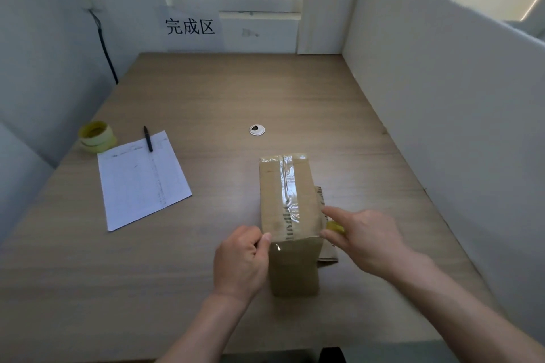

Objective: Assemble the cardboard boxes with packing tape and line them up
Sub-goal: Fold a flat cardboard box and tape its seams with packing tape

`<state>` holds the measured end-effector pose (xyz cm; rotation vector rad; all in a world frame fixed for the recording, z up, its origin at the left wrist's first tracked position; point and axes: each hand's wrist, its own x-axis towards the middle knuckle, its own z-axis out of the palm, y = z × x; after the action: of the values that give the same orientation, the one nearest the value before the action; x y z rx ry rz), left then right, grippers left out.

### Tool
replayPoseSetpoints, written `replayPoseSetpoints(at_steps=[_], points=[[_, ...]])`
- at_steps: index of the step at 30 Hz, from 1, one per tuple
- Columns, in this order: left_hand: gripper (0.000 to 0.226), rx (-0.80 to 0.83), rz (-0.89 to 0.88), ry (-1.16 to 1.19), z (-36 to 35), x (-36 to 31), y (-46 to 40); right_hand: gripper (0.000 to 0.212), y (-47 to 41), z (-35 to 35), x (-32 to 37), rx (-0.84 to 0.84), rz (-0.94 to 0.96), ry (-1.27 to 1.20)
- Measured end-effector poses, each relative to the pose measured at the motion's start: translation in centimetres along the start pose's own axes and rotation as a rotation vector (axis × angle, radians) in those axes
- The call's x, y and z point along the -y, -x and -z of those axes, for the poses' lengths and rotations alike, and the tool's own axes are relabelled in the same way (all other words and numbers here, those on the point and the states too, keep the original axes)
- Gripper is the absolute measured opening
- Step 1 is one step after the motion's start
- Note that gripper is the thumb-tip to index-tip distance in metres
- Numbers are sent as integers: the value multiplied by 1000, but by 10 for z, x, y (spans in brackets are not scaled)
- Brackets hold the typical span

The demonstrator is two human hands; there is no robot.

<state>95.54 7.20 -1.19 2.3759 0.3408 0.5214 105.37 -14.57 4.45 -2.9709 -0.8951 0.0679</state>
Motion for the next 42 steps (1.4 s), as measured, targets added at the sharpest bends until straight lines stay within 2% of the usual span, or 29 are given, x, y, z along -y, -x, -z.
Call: replayPoseSetpoints(at_steps=[5, 9, 11, 14, 15, 16, 17, 19, 20, 21, 23, 26, 30, 34, 37, 42], points=[[48, 41, 5, -70, -7, 7, -1, 51, -8, -5, 4, 58, 59, 33], [47, 101, 73, -39, -11, 16, -1, 55, -10, -11, 3, 70, 89, 51], [47, 143, 212, 64, -16, 19, -3, 56, -8, -19, -2, 56, 95, 37], [42, 264, 586, 391, -23, 15, -6, 58, -2, -31, -14, 1, 115, -66], [36, 277, 627, 422, -24, 15, -5, 59, 0, -35, -16, -7, 127, -87], [28, 253, 582, 348, -24, 15, -5, 60, -1, -38, -17, -20, 137, -95], [30, 198, 457, 179, -22, 16, -6, 61, -3, -40, -17, -29, 142, -96], [57, 120, 40, -152, -19, 18, -11, 62, -7, -42, -19, -69, 157, -93], [65, 166, -151, -241, -19, 16, -17, 63, -8, -42, -20, -98, 172, -77], [69, 243, -296, -284, -21, 14, -25, 65, -9, -42, -20, -122, 189, -60], [66, 390, -472, -296, -32, 18, -41, 65, -6, -45, -21, -150, 212, -50], [63, 409, -638, -293, -44, 28, -53, 66, -6, -50, -21, -182, 218, -79], [66, 475, -732, -395, -39, 37, -56, 71, -9, -54, -26, -192, 213, -109], [84, 540, -540, -303, -31, 29, -55, 72, -15, -48, -34, -98, 242, -133], [97, 503, -444, -440, -16, 11, -45, 70, -25, -40, -40, 64, 280, -187], [75, 327, -475, -561, -19, -25, -54, 68, -43, -35, -35, 87, 357, -97]])
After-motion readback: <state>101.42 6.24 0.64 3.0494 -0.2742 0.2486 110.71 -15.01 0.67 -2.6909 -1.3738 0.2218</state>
